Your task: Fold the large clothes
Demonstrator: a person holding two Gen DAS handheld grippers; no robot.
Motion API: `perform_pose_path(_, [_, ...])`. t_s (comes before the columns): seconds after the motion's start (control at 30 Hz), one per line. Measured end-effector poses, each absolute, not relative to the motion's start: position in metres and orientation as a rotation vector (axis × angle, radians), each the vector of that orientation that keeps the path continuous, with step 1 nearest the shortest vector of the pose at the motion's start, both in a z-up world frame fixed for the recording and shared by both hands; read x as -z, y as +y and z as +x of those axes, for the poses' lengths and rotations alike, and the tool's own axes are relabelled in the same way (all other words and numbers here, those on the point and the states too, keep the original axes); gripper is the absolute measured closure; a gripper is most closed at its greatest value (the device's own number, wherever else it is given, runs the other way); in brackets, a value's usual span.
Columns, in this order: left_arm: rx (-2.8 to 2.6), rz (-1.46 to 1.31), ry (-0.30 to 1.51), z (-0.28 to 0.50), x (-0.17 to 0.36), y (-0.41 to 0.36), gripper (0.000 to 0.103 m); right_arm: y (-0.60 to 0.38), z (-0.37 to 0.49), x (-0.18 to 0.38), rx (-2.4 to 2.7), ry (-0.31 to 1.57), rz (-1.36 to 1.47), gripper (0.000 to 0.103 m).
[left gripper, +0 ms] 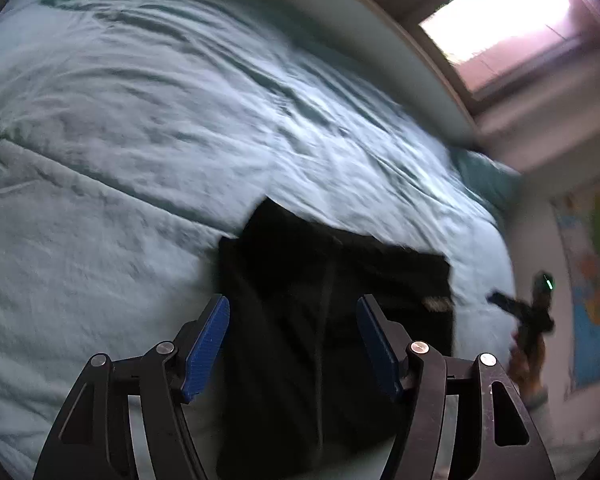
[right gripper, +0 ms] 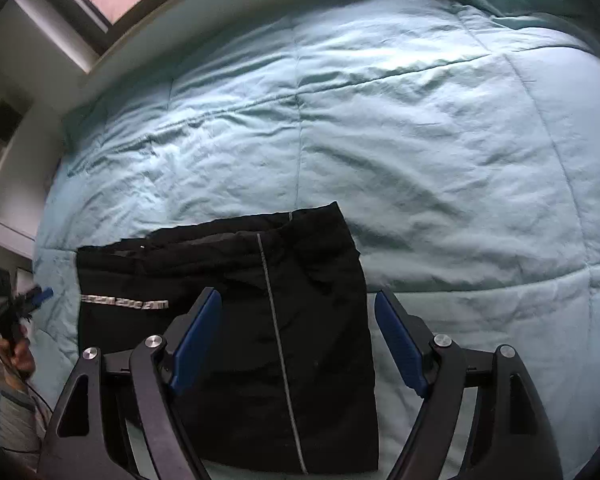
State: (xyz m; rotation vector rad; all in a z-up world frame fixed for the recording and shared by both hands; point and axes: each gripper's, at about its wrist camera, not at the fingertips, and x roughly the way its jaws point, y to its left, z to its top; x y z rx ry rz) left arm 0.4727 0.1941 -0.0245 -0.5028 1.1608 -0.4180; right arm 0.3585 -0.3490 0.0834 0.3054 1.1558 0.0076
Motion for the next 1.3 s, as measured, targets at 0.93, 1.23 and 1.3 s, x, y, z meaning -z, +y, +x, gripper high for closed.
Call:
perform_pose_path(0.93, [0.395, -0.504, 1.039, 0.535, 0.019, 0.161, 0.095, -0.348, 0.411, -0.069, 0.098, 1.085, 0.028, 0.089])
perform_pose_path(1.23, [0.132, -0.453, 1.346, 0.587, 0.140, 0.146, 0.090, -0.334, 0.478, 0.045, 0.208, 1.314, -0.066, 0.089])
perform_pose_path(1.3, [0.126, -0.504, 1.352, 0.585, 0.164, 0.151, 0.088, -0.331, 0.483, 0.077, 0.214, 1.361, -0.070, 0.089])
